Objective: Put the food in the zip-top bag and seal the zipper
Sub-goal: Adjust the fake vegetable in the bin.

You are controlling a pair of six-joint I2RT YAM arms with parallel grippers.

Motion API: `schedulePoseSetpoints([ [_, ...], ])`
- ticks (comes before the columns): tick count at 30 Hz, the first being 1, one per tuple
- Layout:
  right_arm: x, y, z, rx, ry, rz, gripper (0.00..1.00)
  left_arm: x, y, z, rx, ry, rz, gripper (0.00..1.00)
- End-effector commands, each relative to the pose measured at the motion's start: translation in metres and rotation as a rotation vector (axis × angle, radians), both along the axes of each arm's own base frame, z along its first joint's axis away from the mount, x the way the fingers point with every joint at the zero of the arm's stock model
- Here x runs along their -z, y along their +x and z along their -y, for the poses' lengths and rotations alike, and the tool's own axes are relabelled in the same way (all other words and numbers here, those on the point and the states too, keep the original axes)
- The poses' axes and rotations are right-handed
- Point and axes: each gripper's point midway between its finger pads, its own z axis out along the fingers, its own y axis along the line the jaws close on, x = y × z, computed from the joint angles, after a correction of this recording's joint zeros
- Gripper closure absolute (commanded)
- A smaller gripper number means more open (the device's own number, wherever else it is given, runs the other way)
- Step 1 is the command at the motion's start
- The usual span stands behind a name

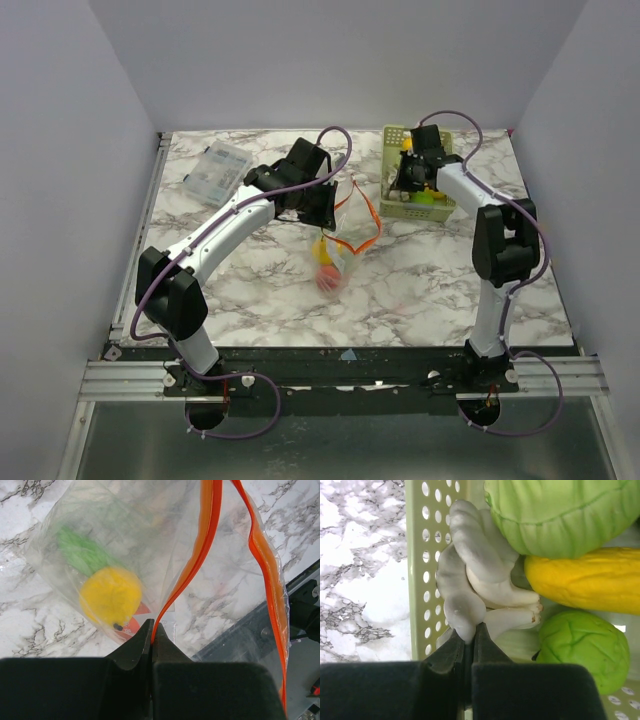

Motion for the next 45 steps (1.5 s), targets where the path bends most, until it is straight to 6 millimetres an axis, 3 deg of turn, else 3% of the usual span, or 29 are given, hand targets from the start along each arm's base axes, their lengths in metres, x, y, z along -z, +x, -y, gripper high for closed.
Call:
schedulePoseSetpoints([
  [1,-0.06,0.008,0.015,0.075,-0.028,0.123,1.0,-0.006,-0.004,-0.003,0.013,-0.009,0.006,1.0],
  [4,-0.086,0.006,0.02,0.099,-0.03,0.172,1.0,-0.004,-0.004,-0.002,0.012,-0.011,0.0,1.0],
  [11,-0.123,-0.003,0.023,0.108,-0.003,0.249,1.0,-0.005,-0.004,-0.002,0.013,-0.013,0.004,1.0],
  [19,-0.138,-0.004,0.035,0.141,-0.048,0.302,1.0,-0.005,-0.006,-0.001,0.016,-0.022,-0.003,1.0],
  [29,-0.139,0.003,0.056,0.2,-0.164,0.289,0.97,-0.004,-0.004,-0.002,0.012,-0.007,0.001,1.0],
  [32,-0.128,0.008,0.045,0.156,-0.135,0.275,0.89,-0.002,-0.006,0.002,0.024,-0.024,-0.018,1.0],
  [36,-0.078,0.016,0.022,0.078,-0.072,0.163,0.61,-0.003,-0.004,0.001,0.018,-0.018,-0.01,1.0],
  [38,-0.061,0.014,0.01,0.038,-0.032,0.089,0.53,-0.002,-0.004,-0.001,0.016,-0.011,-0.005,1.0],
  [41,-0.062,0.01,-0.004,-0.016,0.028,0.067,0.45,-0.001,-0.004,-0.001,0.016,-0.008,-0.007,1.0],
  [45,-0.091,0.006,0.005,0.016,0.012,0.149,0.32,-0.002,-0.005,0.001,0.022,-0.017,-0.012,1.0],
])
